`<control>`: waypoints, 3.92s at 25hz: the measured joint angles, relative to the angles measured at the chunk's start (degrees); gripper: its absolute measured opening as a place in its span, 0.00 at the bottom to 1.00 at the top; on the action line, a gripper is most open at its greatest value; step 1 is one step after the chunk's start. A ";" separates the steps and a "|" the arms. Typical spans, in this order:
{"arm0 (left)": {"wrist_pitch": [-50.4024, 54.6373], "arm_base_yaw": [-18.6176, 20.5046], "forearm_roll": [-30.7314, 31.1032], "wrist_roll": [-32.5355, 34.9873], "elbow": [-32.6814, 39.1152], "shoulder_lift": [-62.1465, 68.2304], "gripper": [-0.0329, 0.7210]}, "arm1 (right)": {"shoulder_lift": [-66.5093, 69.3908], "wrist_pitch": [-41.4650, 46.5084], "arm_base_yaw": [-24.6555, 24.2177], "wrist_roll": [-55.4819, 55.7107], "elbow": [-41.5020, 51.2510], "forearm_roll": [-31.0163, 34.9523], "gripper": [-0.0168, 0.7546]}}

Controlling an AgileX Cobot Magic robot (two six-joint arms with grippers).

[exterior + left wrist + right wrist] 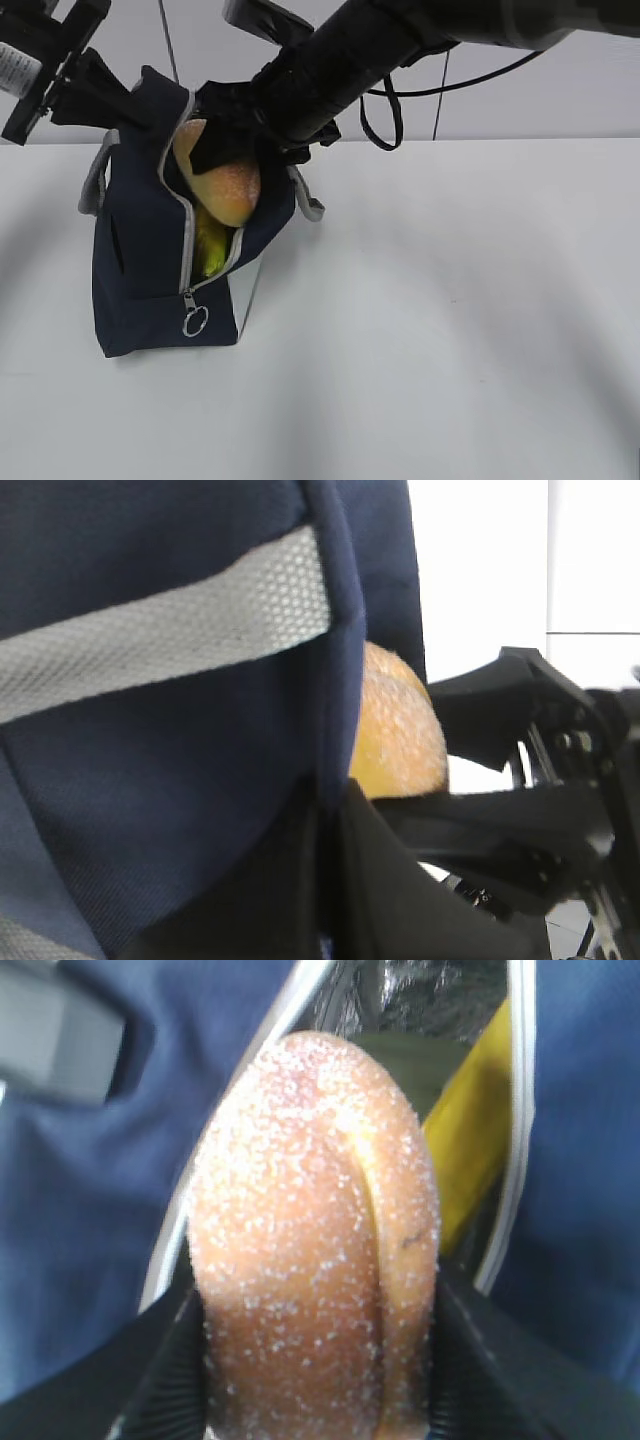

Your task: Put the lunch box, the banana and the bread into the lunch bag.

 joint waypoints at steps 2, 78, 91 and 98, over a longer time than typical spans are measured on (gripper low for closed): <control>0.00 0.00 0.00 0.00 0.00 0.00 0.04 | 1.78 -0.09 0.00 1.43 -2.25 0.00 0.55; 0.00 0.00 -4.78 2.60 0.00 0.00 0.04 | 7.75 19.19 -7.53 2.88 -21.40 -9.69 0.02; -4.39 -6.31 -13.50 4.53 0.00 0.98 0.04 | -4.71 20.10 -7.65 12.99 -16.45 -23.88 0.01; -7.68 -6.90 -14.58 4.83 0.00 2.79 0.04 | -5.85 20.10 -7.65 13.23 -7.92 -24.70 0.01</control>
